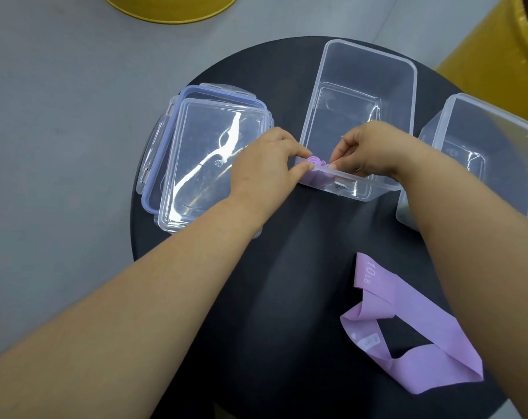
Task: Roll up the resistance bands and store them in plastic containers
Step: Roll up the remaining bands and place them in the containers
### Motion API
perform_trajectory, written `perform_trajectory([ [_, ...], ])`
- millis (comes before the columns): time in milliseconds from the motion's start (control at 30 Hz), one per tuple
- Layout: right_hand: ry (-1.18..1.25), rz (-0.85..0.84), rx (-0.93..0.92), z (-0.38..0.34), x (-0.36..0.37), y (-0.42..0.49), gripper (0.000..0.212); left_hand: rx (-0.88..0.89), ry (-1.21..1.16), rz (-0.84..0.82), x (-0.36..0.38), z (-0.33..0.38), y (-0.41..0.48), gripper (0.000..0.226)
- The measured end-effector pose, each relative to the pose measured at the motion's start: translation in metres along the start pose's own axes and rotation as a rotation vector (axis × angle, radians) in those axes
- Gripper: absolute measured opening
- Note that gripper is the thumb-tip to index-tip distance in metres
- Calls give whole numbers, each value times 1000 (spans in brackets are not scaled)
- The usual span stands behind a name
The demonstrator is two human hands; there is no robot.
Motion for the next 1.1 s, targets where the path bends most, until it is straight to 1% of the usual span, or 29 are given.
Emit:
perform_trajectory([
  [167, 23, 1, -6, -1, 0, 0, 8, 1, -7, -4, 1, 0, 0, 19],
  [367, -9, -21, -17, -3, -1, -2, 5, -14, -19, 1, 1, -1, 0, 19],
  [467, -17, -28, -24, -3, -1, -3, 5, -20, -29, 6, 2, -2, -1, 22],
  [633, -7, -33, -32, -3, 0, -3, 11, -25, -48, 11, 0, -3, -1, 33],
  [800, 11, -32, -21, -2, -1, -3, 16, -26, -49, 11, 0, -3, -2, 37],
  [1100, 16, -5, -21, -3, -1, -5, 17, -35, -55, 6, 1, -5, -2, 29],
])
Point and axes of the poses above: each hand's wrist, its own y-axis towards the middle knuckle, its own x-axis out of the palm, z = x × y, the point moved 9 cm from there along y, towards the middle knuckle, and after that the axes turned 15 degrees about -x, right-handed, at the moved point
